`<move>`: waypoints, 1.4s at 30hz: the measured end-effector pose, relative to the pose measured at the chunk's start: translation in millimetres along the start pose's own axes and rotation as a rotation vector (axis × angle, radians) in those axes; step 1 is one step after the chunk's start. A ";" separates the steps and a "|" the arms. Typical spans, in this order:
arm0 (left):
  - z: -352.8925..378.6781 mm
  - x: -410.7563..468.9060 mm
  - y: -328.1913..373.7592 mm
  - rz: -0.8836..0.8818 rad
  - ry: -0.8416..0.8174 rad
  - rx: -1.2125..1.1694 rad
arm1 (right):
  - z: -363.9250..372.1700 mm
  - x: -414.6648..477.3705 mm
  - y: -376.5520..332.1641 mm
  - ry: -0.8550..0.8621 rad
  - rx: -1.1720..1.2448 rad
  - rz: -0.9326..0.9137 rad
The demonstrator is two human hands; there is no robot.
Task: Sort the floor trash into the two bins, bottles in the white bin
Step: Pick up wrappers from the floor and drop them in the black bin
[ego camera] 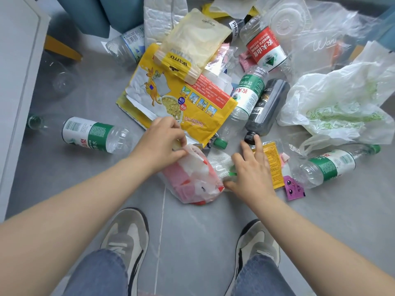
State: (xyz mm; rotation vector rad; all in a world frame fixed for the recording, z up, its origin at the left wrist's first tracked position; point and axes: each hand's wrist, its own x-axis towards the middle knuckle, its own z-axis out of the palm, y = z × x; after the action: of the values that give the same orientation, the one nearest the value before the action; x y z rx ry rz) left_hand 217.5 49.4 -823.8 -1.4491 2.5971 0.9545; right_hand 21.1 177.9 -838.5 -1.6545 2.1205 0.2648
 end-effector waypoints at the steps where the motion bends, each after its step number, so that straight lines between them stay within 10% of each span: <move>1: -3.9 7.4 1.2 0.039 0.026 0.030 | -0.5 0.2 -0.1 -0.006 -0.001 0.002; 8: -29.3 55.7 20.6 0.153 0.067 0.197 | 2.9 -1.9 6.4 0.121 0.049 0.013; 16: -31.8 70.9 30.5 0.331 -0.302 0.584 | 4.1 0.1 13.3 0.191 0.043 0.048; 34: -1.4 70.5 36.2 0.365 0.025 0.746 | 11.1 -0.1 16.7 0.210 0.052 0.073; 42: -1.8 66.3 42.6 0.363 -0.083 0.771 | 12.9 -3.1 21.9 0.204 0.179 0.112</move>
State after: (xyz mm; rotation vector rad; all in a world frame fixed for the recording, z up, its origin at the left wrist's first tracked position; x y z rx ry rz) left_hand 147.1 14.0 -820.9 -0.7418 2.7179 -0.0364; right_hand 3.6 191.6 -851.1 -1.5174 2.3146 -0.0635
